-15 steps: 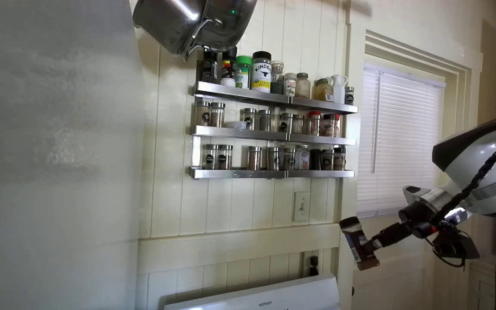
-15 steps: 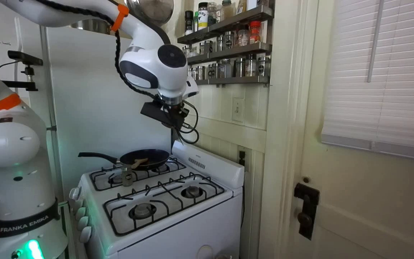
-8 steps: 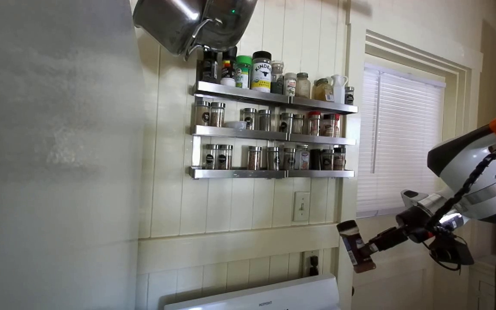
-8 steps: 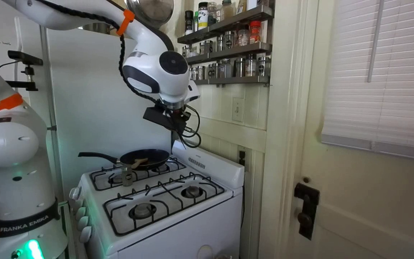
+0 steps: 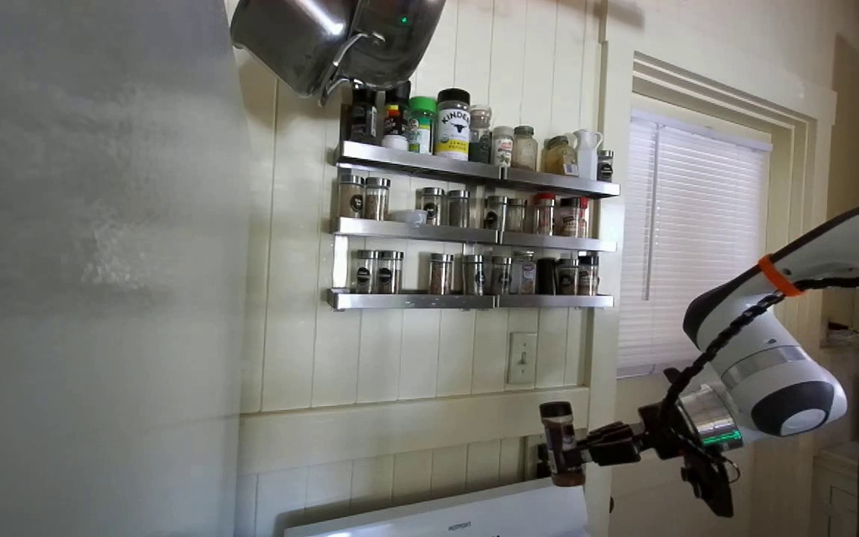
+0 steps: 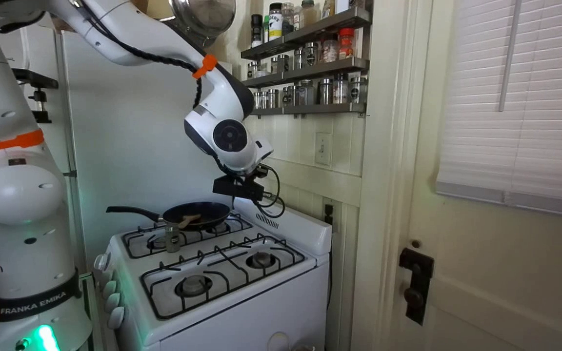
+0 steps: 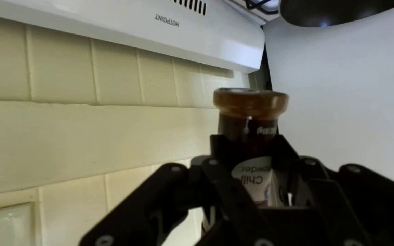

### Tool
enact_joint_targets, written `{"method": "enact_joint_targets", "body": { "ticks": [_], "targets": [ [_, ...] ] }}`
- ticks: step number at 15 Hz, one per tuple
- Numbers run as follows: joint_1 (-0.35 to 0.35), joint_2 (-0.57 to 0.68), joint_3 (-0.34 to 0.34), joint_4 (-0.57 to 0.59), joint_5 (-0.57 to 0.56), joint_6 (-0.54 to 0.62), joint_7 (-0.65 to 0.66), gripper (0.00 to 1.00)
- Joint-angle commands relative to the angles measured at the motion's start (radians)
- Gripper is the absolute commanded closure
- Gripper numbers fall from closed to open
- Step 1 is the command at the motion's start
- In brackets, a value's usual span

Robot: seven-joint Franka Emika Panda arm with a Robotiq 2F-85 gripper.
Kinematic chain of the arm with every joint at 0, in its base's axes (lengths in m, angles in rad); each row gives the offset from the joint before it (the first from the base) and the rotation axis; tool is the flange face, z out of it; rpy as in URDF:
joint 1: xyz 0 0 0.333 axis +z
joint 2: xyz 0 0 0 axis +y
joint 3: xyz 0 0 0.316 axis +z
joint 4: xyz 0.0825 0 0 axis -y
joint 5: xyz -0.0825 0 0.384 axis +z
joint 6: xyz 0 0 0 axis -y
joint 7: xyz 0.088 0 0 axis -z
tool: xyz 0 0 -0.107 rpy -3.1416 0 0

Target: Take the spice bottle off of the shelf and put it on the stove

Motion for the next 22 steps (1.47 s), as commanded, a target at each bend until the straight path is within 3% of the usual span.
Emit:
{"method": "enact_joint_targets", "body": {
  "ticks": [1, 2, 3, 7, 8, 15, 22],
  "targets": [
    [-0.062, 0.154, 0.072, 0.053, 0.13, -0.117, -0.261, 0.86],
    [-0.082, 0.066, 0.095, 0.018, 0.066, -0.07, -0.129, 0.86],
    [-0.088, 0.092, 0.106, 0.024, 0.074, -0.076, -0.149, 0.61],
    [-0.107, 0.089, 0.121, 0.029, 0.073, -0.075, -0.14, 0.61],
    [-0.105, 0.109, 0.122, 0.033, 0.09, -0.086, -0.159, 0.86],
    [-0.103, 0.315, 0.163, 0.11, 0.25, -0.16, -0.394, 0.86],
    [-0.099, 0.492, 0.159, 0.19, 0.267, -0.204, -0.534, 0.86]
  ]
}}
